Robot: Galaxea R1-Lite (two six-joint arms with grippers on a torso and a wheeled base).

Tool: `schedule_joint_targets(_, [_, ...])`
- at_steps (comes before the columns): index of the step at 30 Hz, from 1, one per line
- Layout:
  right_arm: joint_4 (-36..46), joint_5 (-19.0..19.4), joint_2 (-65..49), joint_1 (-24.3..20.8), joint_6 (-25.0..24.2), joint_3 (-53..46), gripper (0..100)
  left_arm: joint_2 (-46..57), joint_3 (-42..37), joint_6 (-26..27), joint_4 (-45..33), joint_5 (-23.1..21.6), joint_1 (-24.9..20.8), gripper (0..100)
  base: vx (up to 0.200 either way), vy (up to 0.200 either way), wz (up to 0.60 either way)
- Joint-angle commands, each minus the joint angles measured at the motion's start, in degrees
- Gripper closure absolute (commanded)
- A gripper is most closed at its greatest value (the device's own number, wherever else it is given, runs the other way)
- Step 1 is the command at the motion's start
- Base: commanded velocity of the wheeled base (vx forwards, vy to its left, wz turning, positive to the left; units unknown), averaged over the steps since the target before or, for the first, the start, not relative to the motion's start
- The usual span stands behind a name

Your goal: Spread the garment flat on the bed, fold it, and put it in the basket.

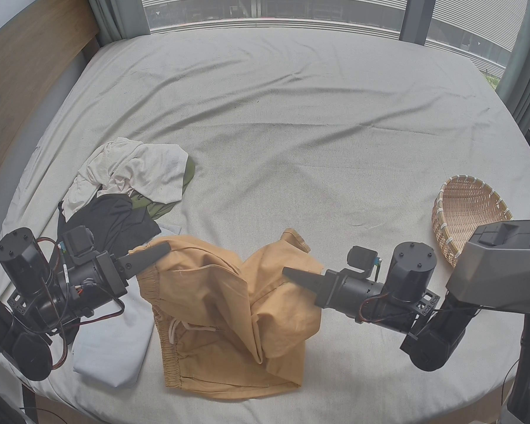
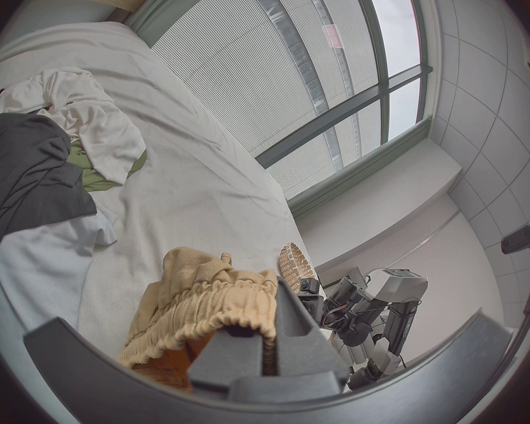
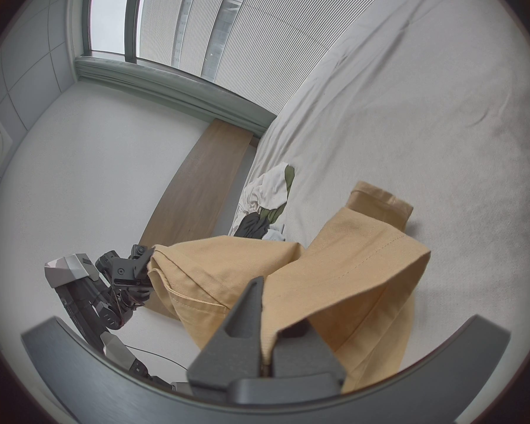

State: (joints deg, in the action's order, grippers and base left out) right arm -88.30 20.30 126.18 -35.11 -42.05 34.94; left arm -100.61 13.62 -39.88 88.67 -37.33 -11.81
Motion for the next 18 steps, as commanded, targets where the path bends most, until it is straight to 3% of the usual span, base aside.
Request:
schedule_joint_targets(1, [-0.03,0.01,-5.69,1.36,0.21,-3.12,100,0.33,1.59,0.15,0.01,-0.11,-0.67,100,0.0,0.0,0.0])
schedule_joint_targets(7, [-0.03,0.53,-12.28,6.63,0.47,-6.11,100,-0.82,3.35,5.77,0.01,-0.03,-0.76,100,0.0,0.0,0.0])
schedule_joint_targets(11, [-0.03,1.24,-15.71,9.62,0.39,-7.78,100,-1.17,3.87,5.6,0.01,-0.2,-1.55,100,0.0,0.0,0.0])
schedule_joint_targets(18, [0.05,6.07,-22.83,13.31,0.39,-13.67,100,-1.26,4.31,3.14,0.01,-0.47,-2.78,100,0.0,0.0,0.0])
